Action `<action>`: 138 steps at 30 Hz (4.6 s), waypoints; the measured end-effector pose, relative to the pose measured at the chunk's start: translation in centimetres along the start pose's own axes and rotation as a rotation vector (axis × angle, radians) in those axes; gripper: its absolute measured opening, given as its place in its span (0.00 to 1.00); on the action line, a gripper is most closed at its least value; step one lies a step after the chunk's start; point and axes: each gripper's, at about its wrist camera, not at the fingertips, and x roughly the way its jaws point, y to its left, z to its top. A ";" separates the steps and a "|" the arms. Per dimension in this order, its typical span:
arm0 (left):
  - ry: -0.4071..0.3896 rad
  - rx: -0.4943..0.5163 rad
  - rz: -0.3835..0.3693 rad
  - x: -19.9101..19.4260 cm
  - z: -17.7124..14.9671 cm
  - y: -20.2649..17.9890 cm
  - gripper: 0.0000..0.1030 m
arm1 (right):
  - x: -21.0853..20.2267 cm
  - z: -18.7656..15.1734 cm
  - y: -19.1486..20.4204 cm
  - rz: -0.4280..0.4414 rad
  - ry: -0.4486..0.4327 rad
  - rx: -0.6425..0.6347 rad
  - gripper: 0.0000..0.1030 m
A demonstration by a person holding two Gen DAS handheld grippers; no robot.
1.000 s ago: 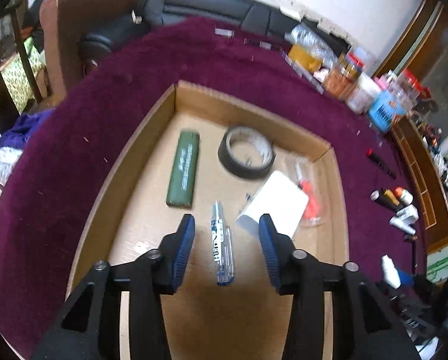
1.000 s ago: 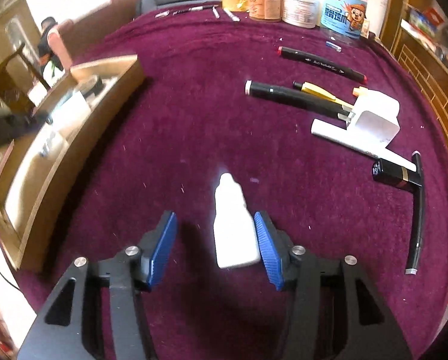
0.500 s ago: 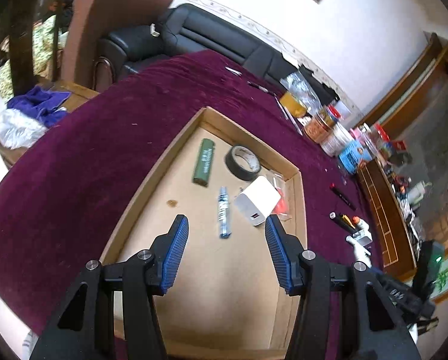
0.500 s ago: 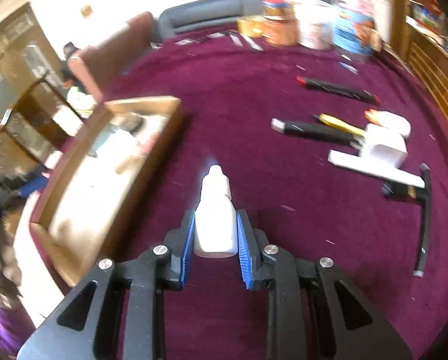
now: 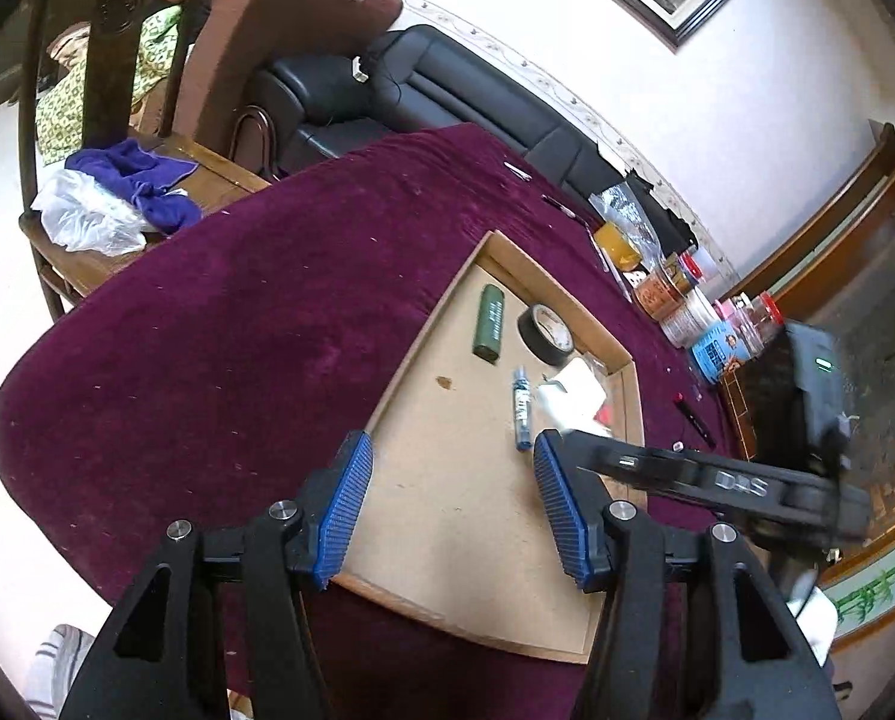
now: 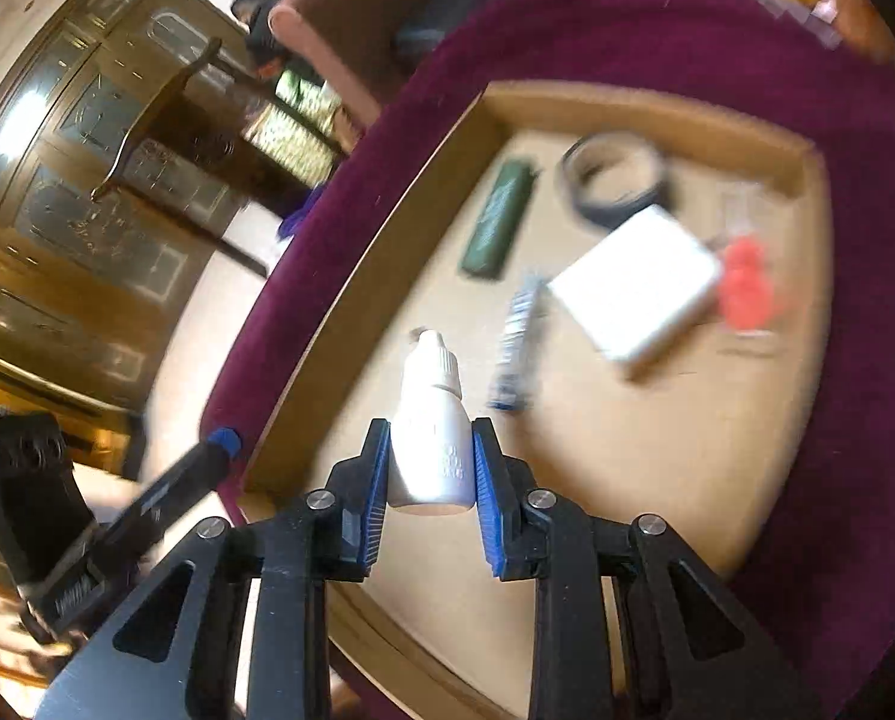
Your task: Organize rigid objects
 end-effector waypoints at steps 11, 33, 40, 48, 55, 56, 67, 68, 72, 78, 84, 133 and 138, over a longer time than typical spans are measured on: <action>0.005 -0.038 -0.029 0.1 0.2 1.7 0.57 | 4.1 3.6 -0.3 -0.081 -0.002 0.085 0.24; 0.134 0.228 -0.212 1.3 -4.9 -9.8 0.64 | -26.1 -9.2 -14.9 -0.837 -0.676 0.142 0.94; 0.252 0.324 -0.256 2.3 -8.6 -15.2 0.64 | -26.5 -7.5 -27.3 -0.739 -0.537 0.428 0.87; 0.203 0.328 -0.195 0.1 -9.1 -15.6 0.64 | -21.1 -5.1 -29.5 -0.346 -0.420 0.440 0.84; 0.238 0.312 -0.191 1.9 -9.1 -15.7 0.64 | -17.5 -8.9 -19.6 0.060 -0.243 0.092 0.84; 0.246 0.317 -0.192 2.2 -9.3 -15.9 0.64 | -18.1 -9.7 -19.1 0.042 -0.264 0.080 0.84; 0.324 0.401 -0.140 4.4 -11.3 -18.4 0.64 | -24.8 -14.3 -24.7 -0.426 -0.636 0.358 0.84; 0.327 0.413 -0.126 4.7 -11.4 -18.7 0.64 | -25.1 -14.6 -25.5 -0.445 -0.658 0.390 0.84; 0.335 0.459 -0.081 5.7 -12.2 -20.1 0.64 | -26.3 -15.4 -29.6 -0.476 -0.713 0.503 0.84; 0.364 0.536 -0.045 8.3 -12.7 -23.0 0.64 | -27.1 -17.5 -33.2 -0.438 -0.778 0.638 0.84; 0.361 0.619 -0.015 12.7 -12.5 -27.0 0.64 | -27.7 -19.0 -34.5 -0.341 -0.814 0.675 0.85; 0.152 0.499 -0.178 4.6 -8.1 -22.6 0.18 | -25.2 -17.1 -31.0 -0.743 -0.484 0.458 0.45; 0.142 0.451 -0.171 3.2 -7.2 -20.1 0.18 | -24.8 -16.2 -31.4 -0.747 -0.484 0.403 0.13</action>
